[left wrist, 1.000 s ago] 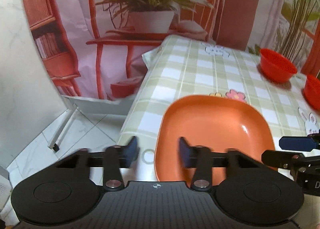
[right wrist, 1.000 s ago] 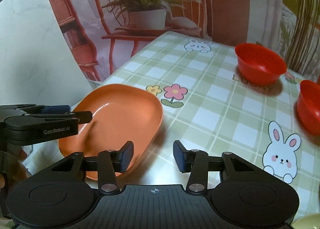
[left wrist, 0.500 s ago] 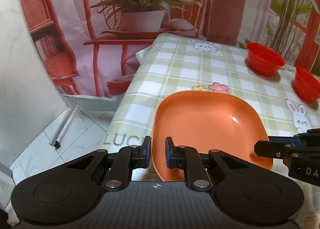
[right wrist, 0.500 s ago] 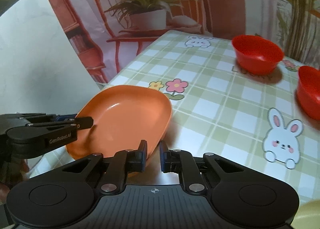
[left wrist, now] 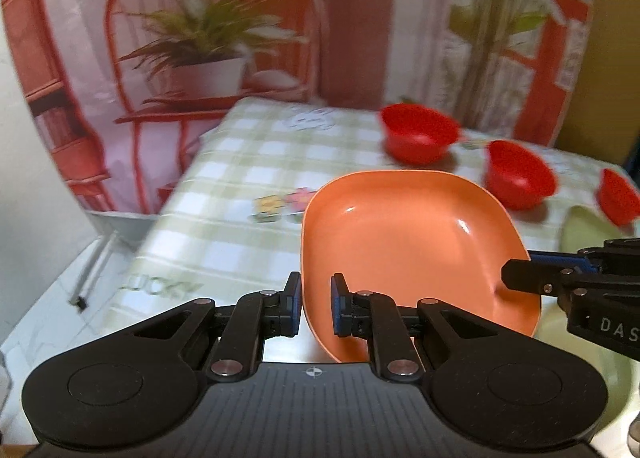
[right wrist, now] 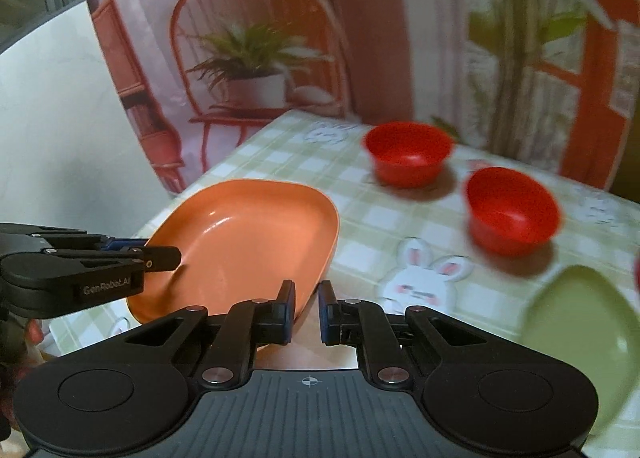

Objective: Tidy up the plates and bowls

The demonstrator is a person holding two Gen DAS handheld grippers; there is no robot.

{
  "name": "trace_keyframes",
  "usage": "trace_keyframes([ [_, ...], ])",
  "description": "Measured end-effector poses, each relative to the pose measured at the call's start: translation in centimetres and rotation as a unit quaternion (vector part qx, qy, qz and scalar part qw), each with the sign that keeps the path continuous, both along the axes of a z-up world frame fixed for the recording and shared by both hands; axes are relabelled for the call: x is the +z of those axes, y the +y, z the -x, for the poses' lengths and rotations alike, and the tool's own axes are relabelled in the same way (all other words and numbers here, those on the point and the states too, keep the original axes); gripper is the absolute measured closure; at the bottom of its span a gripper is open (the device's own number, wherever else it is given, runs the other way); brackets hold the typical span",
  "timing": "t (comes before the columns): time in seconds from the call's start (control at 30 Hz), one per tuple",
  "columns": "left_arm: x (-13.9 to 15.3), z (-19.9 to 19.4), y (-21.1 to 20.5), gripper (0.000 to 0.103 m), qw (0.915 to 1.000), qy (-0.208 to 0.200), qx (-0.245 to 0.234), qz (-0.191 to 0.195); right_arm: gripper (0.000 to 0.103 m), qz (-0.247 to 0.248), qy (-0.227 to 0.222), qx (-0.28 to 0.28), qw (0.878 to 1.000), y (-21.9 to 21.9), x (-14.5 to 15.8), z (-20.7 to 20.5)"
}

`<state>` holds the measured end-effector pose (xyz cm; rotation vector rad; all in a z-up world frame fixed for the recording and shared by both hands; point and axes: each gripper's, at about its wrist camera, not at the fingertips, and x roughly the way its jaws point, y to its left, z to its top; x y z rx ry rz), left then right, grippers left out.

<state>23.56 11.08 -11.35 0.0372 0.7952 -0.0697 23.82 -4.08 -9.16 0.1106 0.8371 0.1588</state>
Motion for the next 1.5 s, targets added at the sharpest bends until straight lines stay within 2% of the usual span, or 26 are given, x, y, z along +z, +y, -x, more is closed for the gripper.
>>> trace_keyframes([
  [0.27, 1.2, 2.6, -6.7, 0.087, 0.9978, -0.008, -0.056, 0.034, 0.091, 0.002, 0.005, -0.040, 0.999, -7.2, 0.9, 4.9],
  [0.4, 1.2, 3.6, -9.1, 0.086, 0.9962, 0.004, -0.074, 0.044, 0.091, 0.011, 0.009, -0.052, 0.999, -9.3, 0.8, 7.2],
  [0.67, -0.7, 5.5, -12.3, 0.086, 0.9911, 0.046, -0.110, 0.060, 0.091, 0.014, 0.032, -0.070, 0.997, -12.4, -0.6, 11.0],
  [0.9, -2.2, 6.1, -13.4, 0.086, 0.9880, 0.075, -0.124, 0.054, 0.091, 0.013, 0.041, -0.083, 0.996, -13.4, -2.0, 11.9],
  [1.23, -3.0, 6.2, -13.4, 0.086, 0.9887, 0.084, -0.114, 0.050, 0.091, 0.009, 0.054, -0.083, 0.995, -13.1, -3.8, 11.7],
  [1.5, -3.4, 6.1, -13.4, 0.086, 0.9888, 0.084, -0.113, 0.050, 0.092, 0.016, 0.047, -0.081, 0.995, -12.9, -4.4, 11.8],
])
